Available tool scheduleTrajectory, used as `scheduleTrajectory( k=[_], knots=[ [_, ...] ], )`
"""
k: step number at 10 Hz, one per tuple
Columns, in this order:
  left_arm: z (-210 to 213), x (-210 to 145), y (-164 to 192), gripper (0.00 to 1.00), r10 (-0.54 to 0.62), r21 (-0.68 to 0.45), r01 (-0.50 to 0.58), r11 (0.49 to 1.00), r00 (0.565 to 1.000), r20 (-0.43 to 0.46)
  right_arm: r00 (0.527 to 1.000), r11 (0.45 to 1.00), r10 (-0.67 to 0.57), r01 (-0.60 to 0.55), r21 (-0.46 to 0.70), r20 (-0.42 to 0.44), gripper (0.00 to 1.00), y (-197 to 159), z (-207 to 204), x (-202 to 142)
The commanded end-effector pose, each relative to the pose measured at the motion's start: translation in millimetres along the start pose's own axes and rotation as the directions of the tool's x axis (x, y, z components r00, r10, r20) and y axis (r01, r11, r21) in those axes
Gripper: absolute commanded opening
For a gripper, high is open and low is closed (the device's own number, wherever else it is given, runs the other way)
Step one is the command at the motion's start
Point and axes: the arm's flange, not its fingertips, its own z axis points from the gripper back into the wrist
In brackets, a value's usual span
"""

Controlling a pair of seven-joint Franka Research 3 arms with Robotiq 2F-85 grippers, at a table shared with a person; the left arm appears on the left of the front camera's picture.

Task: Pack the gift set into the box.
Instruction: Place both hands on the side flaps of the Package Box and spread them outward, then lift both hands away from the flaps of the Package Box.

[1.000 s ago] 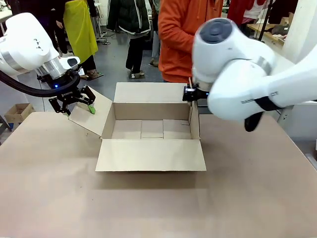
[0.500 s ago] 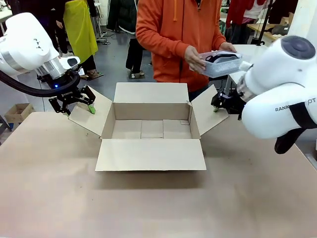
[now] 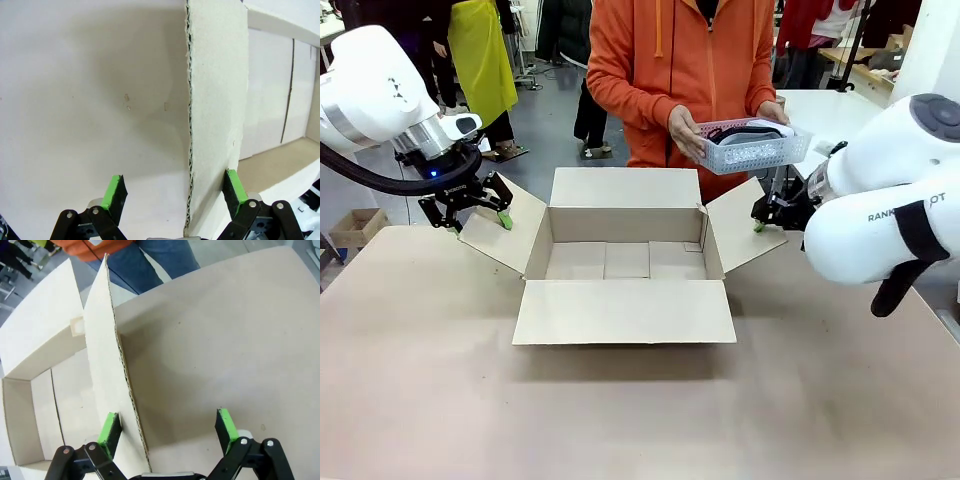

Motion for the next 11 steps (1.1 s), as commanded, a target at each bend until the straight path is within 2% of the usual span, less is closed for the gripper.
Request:
scheduleTrajectory(
  k=[1, 11],
  knots=[
    [2.3, -1.9, -0.9, 1.00, 0.010, 0.012, -0.010, 1.000, 1.000, 0.001, 1.000, 1.000, 0.007, -0.007, -0.023, 0.006, 1.00, 4.6, 4.0, 4.7],
    [2.3, -1.9, -0.9, 1.00, 0.010, 0.012, -0.010, 1.000, 1.000, 0.001, 1.000, 1.000, 0.007, -0.007, -0.023, 0.006, 1.00, 4.6, 4.0, 4.7]
  ],
)
